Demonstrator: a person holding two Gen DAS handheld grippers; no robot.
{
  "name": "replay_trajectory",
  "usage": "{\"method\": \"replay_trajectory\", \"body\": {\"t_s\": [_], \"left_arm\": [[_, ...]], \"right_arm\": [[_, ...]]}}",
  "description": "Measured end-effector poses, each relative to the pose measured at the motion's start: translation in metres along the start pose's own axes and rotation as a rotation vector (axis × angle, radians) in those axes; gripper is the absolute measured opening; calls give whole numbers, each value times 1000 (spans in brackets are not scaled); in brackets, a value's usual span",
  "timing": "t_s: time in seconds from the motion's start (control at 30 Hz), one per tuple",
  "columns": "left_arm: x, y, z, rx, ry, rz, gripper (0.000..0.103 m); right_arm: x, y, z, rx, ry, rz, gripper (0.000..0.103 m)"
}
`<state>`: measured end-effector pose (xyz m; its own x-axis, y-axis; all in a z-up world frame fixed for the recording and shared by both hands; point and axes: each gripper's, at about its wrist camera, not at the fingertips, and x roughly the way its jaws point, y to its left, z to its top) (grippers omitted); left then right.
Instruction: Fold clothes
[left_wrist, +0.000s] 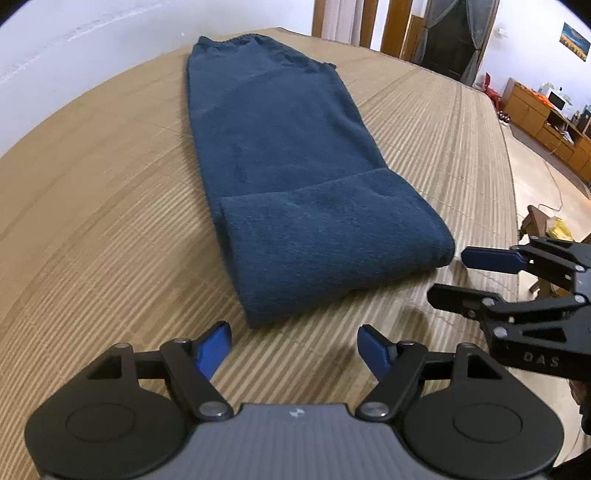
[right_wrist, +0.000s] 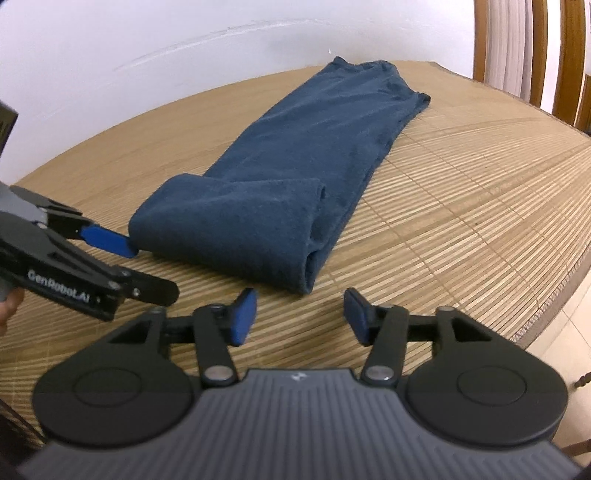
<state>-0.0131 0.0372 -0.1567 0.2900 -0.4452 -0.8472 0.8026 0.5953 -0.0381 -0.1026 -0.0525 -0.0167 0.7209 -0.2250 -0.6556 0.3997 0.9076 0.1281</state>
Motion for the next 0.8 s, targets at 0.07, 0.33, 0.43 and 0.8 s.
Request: {"method": "replay_trajectory", "body": {"t_s": [0.07, 0.33, 0.43, 0.8], "left_arm": [[0, 3, 0, -6, -5, 8, 78], [4, 13, -6, -27, -38, 8, 78], [6, 10, -7, -10, -59, 15, 75], [-7, 3, 3, 23, -98, 4, 33]], "right_arm": [[-1, 3, -2, -17, -18, 4, 61], [10, 11, -4, -37, -60, 8, 61], [14, 14, -4, -68, -75, -3, 61], [0, 19, 0, -131, -139, 22, 28]]}}
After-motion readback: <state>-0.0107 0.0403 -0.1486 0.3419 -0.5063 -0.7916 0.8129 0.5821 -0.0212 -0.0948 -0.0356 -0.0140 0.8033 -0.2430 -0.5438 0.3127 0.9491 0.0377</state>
